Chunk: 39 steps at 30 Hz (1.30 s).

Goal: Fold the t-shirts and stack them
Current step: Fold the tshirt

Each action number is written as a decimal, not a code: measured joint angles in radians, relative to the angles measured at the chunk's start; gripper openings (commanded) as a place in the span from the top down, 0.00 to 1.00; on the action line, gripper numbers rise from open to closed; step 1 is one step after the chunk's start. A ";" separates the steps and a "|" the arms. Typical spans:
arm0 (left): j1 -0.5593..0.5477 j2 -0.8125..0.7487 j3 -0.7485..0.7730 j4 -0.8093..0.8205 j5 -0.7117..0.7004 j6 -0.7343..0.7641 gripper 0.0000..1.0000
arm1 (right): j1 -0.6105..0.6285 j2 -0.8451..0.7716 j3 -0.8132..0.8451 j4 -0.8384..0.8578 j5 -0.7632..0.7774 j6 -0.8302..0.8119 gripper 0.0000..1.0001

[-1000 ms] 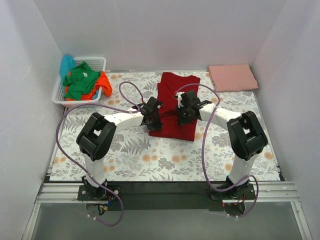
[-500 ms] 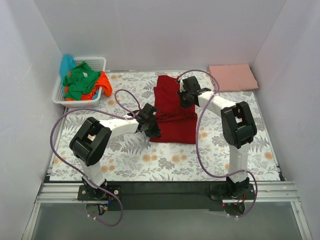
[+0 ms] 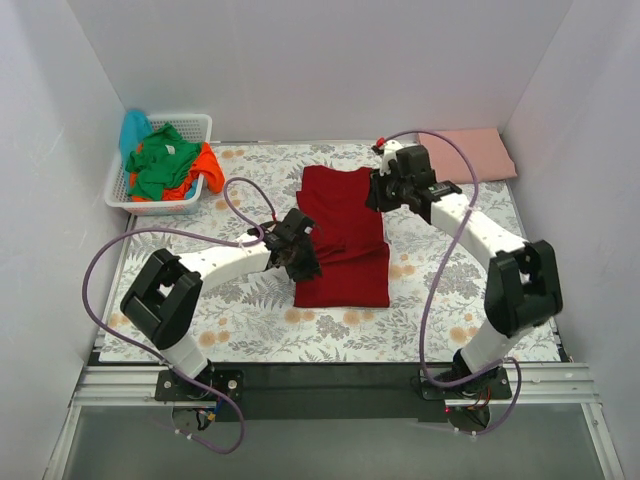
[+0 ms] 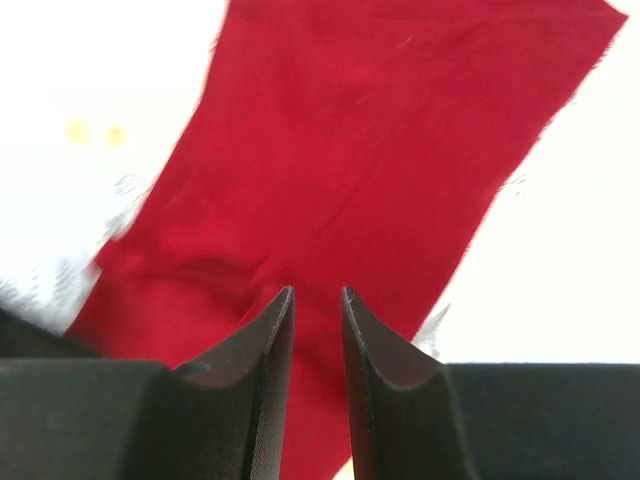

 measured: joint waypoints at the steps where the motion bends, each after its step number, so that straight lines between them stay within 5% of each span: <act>1: 0.002 0.003 0.014 0.002 -0.009 0.000 0.72 | 0.002 -0.059 -0.054 0.023 -0.028 0.010 0.67; 10: 0.003 0.112 0.060 0.007 -0.104 0.019 0.72 | 0.003 -0.269 -0.354 0.069 -0.158 0.063 0.66; 17: 0.006 0.187 0.161 0.006 -0.191 0.050 0.72 | 0.003 -0.323 -0.430 0.070 -0.168 0.072 0.66; 31: 0.165 0.347 0.369 0.054 -0.233 0.092 0.67 | -0.006 -0.267 -0.440 0.133 -0.219 0.073 0.66; 39: 0.168 0.169 0.212 0.130 -0.175 0.095 0.69 | -0.053 -0.147 -0.440 0.230 -0.363 0.101 0.66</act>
